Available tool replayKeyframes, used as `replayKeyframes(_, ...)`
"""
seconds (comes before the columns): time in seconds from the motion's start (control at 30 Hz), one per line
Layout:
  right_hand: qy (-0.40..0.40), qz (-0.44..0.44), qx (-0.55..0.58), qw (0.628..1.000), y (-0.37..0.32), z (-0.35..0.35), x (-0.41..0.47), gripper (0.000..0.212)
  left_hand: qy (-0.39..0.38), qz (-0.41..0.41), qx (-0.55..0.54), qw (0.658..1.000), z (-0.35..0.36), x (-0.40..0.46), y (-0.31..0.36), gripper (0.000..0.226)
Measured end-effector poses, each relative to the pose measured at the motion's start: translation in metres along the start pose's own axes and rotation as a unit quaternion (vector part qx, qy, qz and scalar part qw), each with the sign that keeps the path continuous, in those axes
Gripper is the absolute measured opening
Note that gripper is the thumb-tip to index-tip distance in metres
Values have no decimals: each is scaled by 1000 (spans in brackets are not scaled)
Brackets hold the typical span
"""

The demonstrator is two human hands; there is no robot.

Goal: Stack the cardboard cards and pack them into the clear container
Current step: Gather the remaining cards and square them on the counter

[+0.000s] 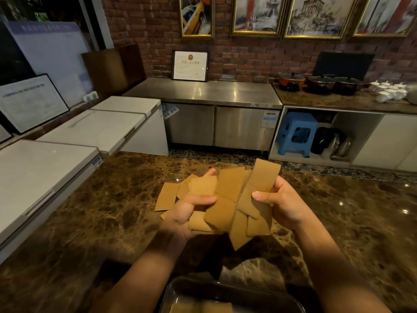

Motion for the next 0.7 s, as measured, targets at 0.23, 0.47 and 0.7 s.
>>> replayKeyframes(0.23,0,67,217,974,7,-6,-2,44,106,91,29,990,-16,3,16,75)
replayKeyframes(0.47,-5,99,224,970,8,8,-1,52,118,90,61,987,-18,0,22,77)
replayKeyframes(0.7,26,142,125,982,31,47,6,51,84,9,35,996,16,1,3,70)
Point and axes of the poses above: each hand's wrist, its own x-axis towards the middle knuckle, its own z-axis out of the palm, y = z × x, the point moved 4 cm from there along x, towards the middle knuckle, and after that the axes turned 10 degrees about x, right-handed, at the moved point
